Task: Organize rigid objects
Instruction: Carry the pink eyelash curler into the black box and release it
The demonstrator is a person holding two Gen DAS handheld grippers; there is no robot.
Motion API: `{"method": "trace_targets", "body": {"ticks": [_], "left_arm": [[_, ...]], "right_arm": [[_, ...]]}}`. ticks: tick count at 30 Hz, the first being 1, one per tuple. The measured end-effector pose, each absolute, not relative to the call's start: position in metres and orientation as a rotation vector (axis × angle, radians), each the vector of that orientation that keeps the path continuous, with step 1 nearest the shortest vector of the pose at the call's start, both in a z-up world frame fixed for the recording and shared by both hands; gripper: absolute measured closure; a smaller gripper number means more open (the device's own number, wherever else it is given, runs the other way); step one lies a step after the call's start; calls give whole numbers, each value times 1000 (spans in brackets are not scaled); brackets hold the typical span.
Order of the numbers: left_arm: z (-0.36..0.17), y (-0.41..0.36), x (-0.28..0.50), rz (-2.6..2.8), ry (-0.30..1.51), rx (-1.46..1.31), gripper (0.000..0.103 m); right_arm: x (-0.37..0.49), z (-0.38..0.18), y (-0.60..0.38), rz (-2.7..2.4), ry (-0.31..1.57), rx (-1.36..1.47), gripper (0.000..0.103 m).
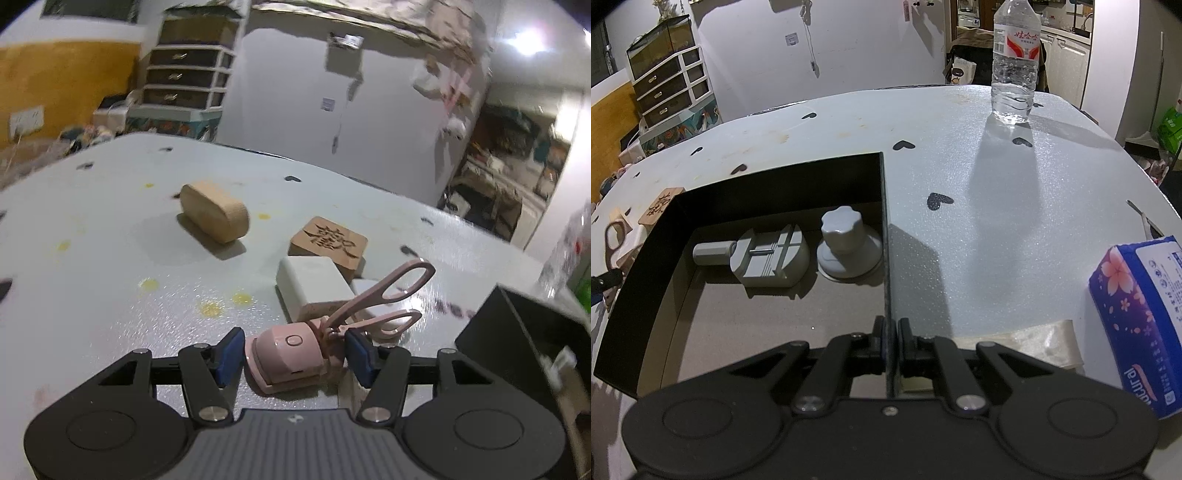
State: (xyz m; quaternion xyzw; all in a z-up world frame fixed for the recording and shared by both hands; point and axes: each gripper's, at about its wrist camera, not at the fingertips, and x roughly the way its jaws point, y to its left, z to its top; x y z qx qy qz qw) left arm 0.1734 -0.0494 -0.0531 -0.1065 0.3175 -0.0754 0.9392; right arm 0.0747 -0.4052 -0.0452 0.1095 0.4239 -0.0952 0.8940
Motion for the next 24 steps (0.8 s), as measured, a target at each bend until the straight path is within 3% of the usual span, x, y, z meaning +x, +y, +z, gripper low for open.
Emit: {"method": "trace_targets", "body": {"ticks": [11, 24], "left_arm": [[-10, -42, 159, -340, 599, -434, 43], [7, -182, 161, -751, 749, -292, 43]], "right_arm": [[74, -46, -404, -197, 877, 228, 95], [73, -46, -405, -189, 873, 231, 95]]}}
